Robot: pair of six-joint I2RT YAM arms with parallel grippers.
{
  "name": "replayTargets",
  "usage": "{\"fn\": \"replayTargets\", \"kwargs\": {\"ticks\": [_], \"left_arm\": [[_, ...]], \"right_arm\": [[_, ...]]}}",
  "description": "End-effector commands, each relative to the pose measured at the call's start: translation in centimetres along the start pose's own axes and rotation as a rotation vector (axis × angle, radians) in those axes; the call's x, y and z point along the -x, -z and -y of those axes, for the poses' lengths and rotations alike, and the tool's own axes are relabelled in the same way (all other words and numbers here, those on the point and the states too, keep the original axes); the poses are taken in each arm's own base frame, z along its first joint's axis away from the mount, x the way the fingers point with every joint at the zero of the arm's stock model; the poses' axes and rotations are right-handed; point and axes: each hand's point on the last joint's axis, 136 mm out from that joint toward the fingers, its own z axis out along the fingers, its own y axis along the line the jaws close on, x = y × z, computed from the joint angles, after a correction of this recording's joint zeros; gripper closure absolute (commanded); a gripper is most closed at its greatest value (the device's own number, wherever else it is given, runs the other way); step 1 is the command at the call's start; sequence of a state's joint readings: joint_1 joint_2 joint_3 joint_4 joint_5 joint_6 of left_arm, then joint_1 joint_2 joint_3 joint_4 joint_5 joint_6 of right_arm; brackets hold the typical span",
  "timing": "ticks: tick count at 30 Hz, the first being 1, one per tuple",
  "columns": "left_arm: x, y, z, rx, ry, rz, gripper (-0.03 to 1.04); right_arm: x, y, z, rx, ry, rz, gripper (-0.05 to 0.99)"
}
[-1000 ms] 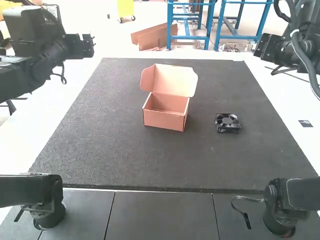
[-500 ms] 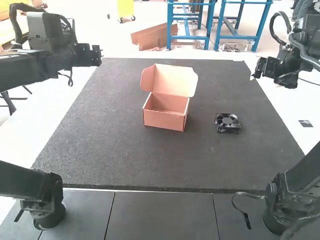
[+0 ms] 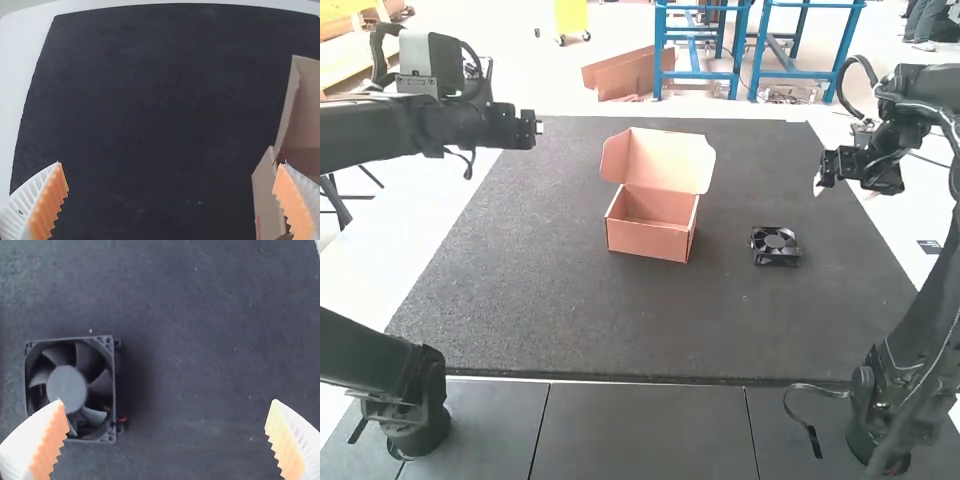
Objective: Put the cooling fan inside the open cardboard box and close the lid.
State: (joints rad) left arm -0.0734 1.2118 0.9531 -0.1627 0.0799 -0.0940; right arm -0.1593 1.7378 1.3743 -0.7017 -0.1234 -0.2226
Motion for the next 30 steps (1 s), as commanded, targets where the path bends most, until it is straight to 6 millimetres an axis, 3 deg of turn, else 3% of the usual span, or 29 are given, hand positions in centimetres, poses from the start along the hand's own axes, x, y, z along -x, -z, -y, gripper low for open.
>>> {"fn": "replayTargets", "kwargs": {"ticks": [1,8,19,30], "left_arm": [[1.2,0.0,1.4,-0.039,-0.019,0.02,0.04],[0.4,-0.7,3.2,-0.06,-0.038,-0.008,0.04],[0.7,-1.2,3.0,-0.04,-0.012,0.006,0.04],[0.7,-1.2,3.2,-0.046,-0.016,0.005,0.04]], "right_arm": [[0.4,-0.6,1.1,-0.041,0.036,-0.016,0.03],[-0.3,-2.7,1.1,-0.023,0.037,-0.074,0.03],[-2.9,-5.0,-0.3,0.075,0.046,-0.185,0.03],[-2.4,-7.3,-1.1,0.117,0.043,-0.215,0.03]]}}
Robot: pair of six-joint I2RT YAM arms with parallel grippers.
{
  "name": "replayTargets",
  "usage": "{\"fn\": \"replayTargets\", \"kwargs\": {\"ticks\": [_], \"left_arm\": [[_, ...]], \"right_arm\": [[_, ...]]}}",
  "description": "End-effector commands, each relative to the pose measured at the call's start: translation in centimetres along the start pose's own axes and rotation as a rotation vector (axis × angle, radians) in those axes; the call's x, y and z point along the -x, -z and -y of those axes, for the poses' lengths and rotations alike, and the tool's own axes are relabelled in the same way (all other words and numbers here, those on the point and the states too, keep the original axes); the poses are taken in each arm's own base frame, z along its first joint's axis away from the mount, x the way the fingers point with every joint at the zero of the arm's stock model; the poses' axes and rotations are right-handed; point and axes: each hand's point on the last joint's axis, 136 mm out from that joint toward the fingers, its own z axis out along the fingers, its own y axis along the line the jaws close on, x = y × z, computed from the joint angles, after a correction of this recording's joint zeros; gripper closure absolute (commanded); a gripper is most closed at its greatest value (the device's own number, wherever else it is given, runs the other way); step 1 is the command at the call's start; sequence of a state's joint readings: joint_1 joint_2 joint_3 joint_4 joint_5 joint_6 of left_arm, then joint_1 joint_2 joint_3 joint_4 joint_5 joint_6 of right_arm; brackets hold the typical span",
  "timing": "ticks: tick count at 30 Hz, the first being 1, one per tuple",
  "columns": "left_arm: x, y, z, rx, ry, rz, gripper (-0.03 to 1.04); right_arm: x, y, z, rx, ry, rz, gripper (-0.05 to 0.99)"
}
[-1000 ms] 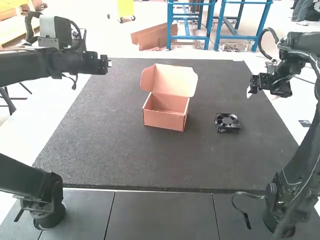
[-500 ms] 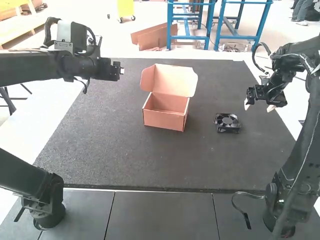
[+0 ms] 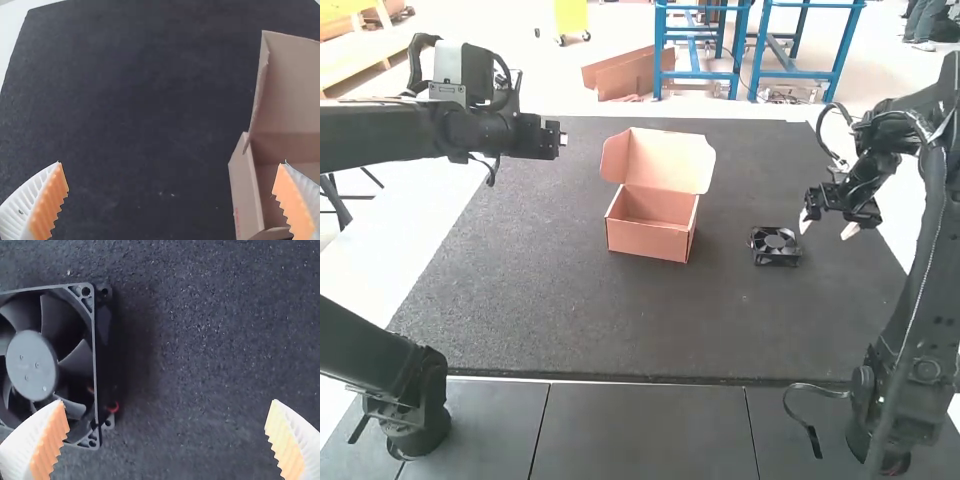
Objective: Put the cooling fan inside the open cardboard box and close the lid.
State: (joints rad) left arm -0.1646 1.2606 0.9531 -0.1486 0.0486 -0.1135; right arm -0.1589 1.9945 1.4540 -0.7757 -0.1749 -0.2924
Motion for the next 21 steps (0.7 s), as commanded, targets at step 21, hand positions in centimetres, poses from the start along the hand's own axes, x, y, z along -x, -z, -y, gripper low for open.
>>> {"fn": "replayTargets", "kwargs": {"ticks": [21], "left_arm": [[2.0,0.6,-0.1,0.011,0.002,0.038,0.04]], "right_arm": [[0.5,-1.7,-0.4,-0.054,0.003,-0.153,0.03]]}}
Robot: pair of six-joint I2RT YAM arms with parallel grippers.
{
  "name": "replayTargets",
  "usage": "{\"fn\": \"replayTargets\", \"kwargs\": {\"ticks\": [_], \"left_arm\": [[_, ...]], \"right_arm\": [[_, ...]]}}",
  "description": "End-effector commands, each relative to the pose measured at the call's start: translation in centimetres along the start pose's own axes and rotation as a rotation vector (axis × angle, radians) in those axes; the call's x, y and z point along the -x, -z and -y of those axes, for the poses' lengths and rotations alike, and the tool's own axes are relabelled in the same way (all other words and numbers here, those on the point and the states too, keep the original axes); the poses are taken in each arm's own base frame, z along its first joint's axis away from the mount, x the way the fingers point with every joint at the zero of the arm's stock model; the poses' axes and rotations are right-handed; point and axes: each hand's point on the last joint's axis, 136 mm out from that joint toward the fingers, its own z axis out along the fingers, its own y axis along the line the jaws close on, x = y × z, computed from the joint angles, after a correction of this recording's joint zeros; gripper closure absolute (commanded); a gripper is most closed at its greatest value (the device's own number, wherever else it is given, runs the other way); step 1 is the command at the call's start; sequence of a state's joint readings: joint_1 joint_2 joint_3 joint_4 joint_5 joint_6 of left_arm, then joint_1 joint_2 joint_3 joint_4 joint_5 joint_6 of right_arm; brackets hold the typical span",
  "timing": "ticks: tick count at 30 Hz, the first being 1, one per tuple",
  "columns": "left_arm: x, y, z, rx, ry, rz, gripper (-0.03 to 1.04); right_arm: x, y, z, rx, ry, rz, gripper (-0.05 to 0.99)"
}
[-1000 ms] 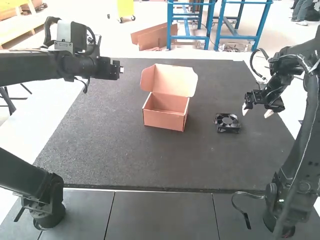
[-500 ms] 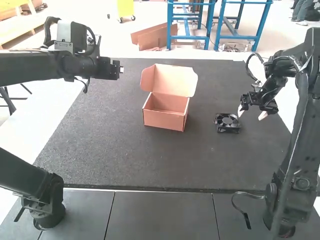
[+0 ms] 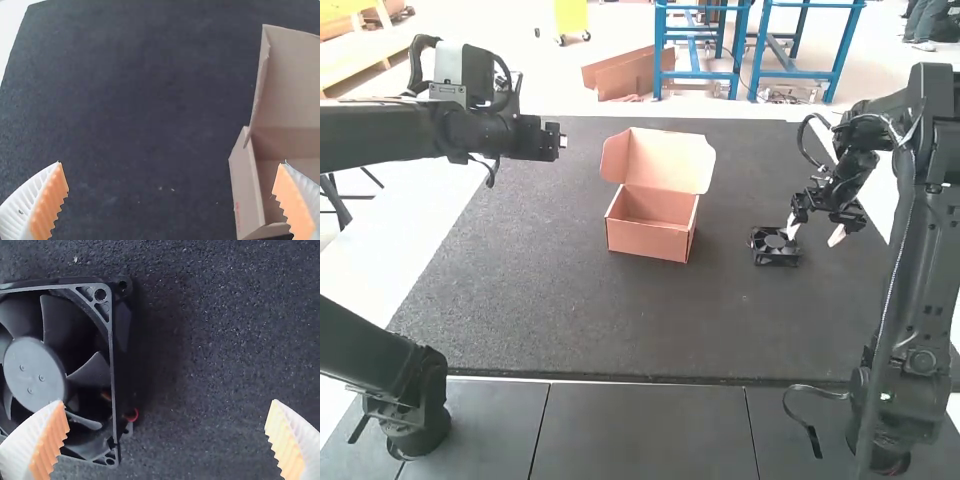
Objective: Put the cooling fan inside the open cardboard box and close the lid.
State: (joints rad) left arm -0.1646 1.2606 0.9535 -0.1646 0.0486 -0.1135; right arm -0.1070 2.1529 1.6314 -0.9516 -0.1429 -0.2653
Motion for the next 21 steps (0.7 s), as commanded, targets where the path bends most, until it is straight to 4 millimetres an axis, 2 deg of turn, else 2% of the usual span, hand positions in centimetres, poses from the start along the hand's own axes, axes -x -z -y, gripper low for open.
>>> {"fn": "replayTargets", "kwargs": {"ticks": [1,11,21], "left_arm": [[2.4,0.7,-0.1,0.011,0.001,0.055,0.04],[2.8,0.8,0.0,0.006,-0.001,0.062,0.04],[2.5,0.7,-0.1,0.007,0.001,0.056,0.04]], "right_arm": [[0.5,0.5,0.9,-0.064,0.0,0.008,0.03],[0.4,-0.2,1.2,-0.079,-0.009,-0.012,0.03],[0.7,-0.9,0.2,-0.052,-0.015,-0.017,0.03]]}}
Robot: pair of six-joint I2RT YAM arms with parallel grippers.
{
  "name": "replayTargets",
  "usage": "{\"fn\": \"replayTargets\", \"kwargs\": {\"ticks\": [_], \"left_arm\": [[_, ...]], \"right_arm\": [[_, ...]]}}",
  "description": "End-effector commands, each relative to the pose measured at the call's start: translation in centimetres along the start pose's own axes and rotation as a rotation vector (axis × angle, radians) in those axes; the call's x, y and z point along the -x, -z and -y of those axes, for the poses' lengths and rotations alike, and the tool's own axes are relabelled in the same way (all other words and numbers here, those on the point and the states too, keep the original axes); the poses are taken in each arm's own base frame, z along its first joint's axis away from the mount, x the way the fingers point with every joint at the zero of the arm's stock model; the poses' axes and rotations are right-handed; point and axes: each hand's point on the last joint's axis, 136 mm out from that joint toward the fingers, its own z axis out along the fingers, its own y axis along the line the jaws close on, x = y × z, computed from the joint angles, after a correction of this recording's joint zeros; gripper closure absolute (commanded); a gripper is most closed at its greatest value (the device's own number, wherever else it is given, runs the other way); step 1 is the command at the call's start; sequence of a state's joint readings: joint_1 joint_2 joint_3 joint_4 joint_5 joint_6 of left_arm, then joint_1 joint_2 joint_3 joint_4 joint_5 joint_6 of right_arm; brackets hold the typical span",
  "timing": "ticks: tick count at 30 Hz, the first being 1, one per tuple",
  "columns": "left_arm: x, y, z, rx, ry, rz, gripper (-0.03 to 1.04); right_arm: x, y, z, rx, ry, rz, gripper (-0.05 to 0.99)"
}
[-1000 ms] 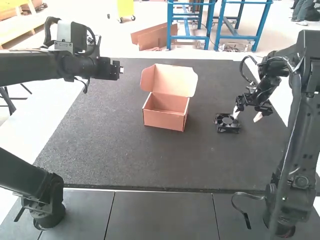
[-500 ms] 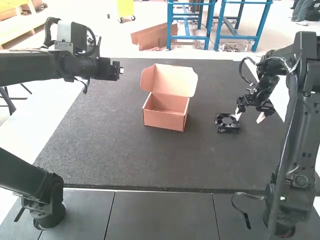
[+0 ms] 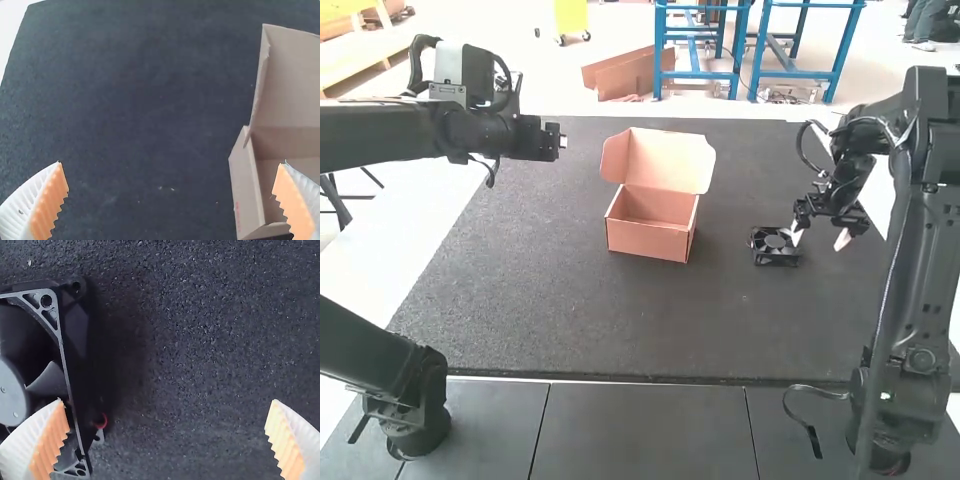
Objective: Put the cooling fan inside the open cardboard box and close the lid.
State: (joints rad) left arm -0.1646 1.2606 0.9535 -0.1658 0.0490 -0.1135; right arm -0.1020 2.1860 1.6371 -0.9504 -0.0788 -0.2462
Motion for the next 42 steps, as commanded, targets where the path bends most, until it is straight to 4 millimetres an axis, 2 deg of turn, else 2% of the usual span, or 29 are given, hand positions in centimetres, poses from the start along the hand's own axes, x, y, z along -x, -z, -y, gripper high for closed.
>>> {"fn": "replayTargets", "kwargs": {"ticks": [1,9,12,17,22,24,26,28,31,35,39,42], "left_arm": [[2.6,0.8,-0.1,0.008,-0.001,0.059,0.04],[2.7,1.0,-0.6,0.017,0.003,0.061,0.04],[2.7,1.1,-0.6,0.017,0.003,0.061,0.04],[3.0,1.6,-0.5,0.016,0.003,0.069,0.04],[2.9,2.1,-0.5,0.017,0.003,0.07,0.04],[2.9,2.3,-0.5,0.017,0.003,0.069,0.04],[3.0,2.5,-0.5,0.017,0.003,0.073,0.04],[3.1,2.6,-0.5,0.017,0.004,0.078,0.04],[3.5,2.9,-0.5,0.016,0.004,0.089,0.04],[3.7,3.2,-0.4,0.015,0.003,0.098,0.04],[3.5,3.1,-0.4,0.015,0.002,0.093,0.04],[3.9,3.3,-0.4,0.015,0.0,0.102,0.04]], "right_arm": [[1.0,0.3,-0.8,0.007,-0.002,0.019,0.03],[0.7,-0.9,-1.0,0.008,-0.005,-0.009,0.04],[1.0,-1.3,-1.2,0.006,-0.008,-0.004,0.16],[2.4,-1.1,-1.2,0.007,-0.02,0.048,0.43],[2.7,-1.2,-2.0,0.023,-0.013,0.06,0.6],[2.9,-1.2,-2.1,0.03,-0.013,0.068,0.71],[3.1,-1.3,-2.2,0.032,-0.013,0.076,0.74],[3.2,-1.3,-2.4,0.037,-0.026,0.08,0.89],[3.2,-1.3,-2.8,0.053,-0.053,0.082,0.95],[3.3,-0.5,-3.1,0.066,-0.115,0.093,0.95],[3.8,2.7,-3.4,0.074,-0.208,0.146,0.95],[2.7,4.6,-3.6,0.073,-0.226,0.136,0.95]]}}
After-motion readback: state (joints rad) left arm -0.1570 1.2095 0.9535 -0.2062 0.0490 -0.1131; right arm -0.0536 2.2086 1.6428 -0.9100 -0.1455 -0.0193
